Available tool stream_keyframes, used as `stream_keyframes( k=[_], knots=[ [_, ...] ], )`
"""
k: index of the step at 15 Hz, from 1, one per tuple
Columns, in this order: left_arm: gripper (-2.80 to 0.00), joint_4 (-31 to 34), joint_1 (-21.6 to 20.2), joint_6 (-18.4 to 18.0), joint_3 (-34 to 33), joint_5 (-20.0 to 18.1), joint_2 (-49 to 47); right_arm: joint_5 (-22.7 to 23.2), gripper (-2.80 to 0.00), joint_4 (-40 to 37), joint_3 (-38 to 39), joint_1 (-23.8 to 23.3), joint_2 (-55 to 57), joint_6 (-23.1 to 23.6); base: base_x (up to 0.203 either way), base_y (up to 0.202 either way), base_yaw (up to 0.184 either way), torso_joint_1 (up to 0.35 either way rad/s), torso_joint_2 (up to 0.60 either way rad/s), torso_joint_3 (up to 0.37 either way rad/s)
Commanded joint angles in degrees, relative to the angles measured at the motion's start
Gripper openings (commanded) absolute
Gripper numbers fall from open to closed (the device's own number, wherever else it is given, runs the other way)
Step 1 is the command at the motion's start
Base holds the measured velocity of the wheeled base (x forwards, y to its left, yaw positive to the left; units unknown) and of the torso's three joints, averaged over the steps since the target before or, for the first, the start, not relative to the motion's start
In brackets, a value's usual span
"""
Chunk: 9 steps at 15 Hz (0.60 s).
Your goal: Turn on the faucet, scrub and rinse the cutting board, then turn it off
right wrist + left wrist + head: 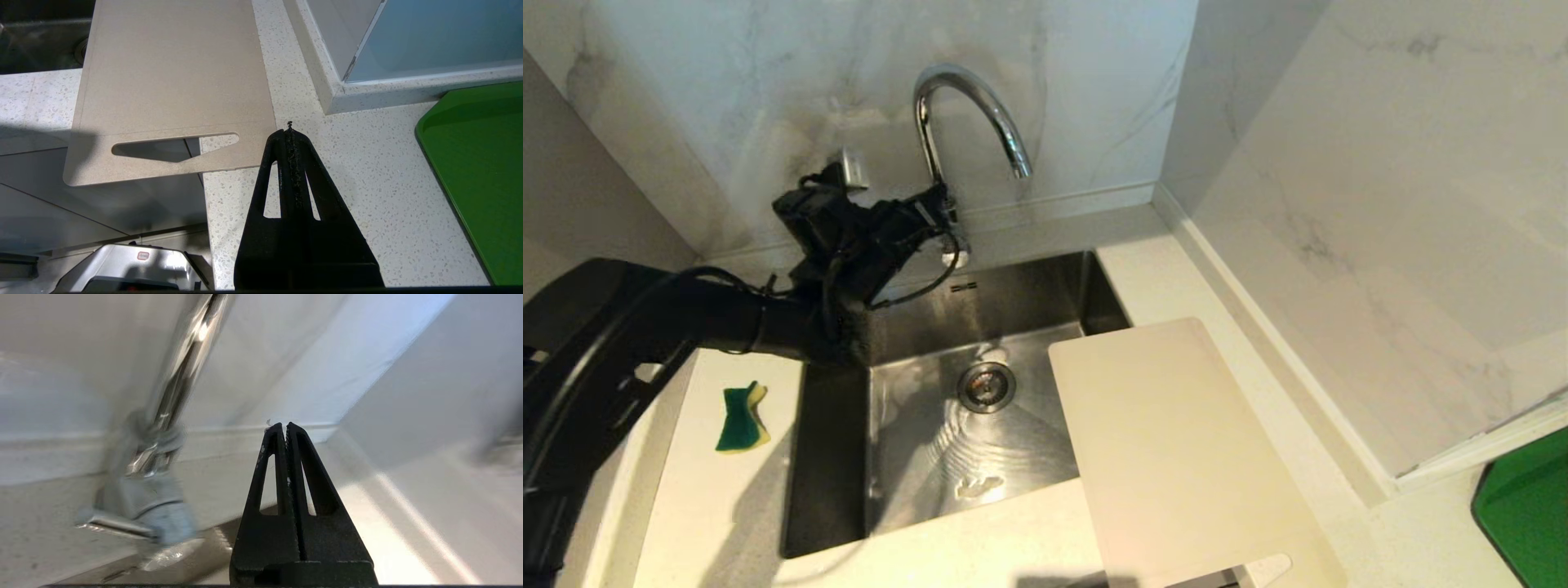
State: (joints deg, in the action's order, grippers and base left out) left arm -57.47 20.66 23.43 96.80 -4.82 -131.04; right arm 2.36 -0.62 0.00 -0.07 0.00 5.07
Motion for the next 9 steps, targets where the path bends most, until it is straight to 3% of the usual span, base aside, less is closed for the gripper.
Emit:
stream_keyframes(
  k=[1,3,5,9],
  knots=[
    [-2.8,1.0,0.2,-1.4,-7.3,-0.2,12.1,0.0,-2.8,0.0,0.0,0.0,0.0,-0.1,0.0,0.0,0.0,0.0,0.0,0.0],
    [-2.8,7.0,-2.5,-4.7,-11.8,-0.5,19.6,-0.2,-2.8,0.0,0.0,0.0,0.0,-1.0,0.0,0.0,0.0,0.0,0.0,0.0],
    [-2.8,14.4,-7.8,-7.4,-13.3,-0.6,25.5,-0.3,-2.8,0.0,0.0,0.0,0.0,-2.0,0.0,0.0,0.0,0.0,0.0,0.0],
    [-2.8,22.5,-17.2,-18.7,-13.2,-0.7,31.9,-0.4,-2.8,0.0,0.0,0.0,0.0,-2.3,0.0,0.0,0.0,0.0,0.0,0.0]
  ],
)
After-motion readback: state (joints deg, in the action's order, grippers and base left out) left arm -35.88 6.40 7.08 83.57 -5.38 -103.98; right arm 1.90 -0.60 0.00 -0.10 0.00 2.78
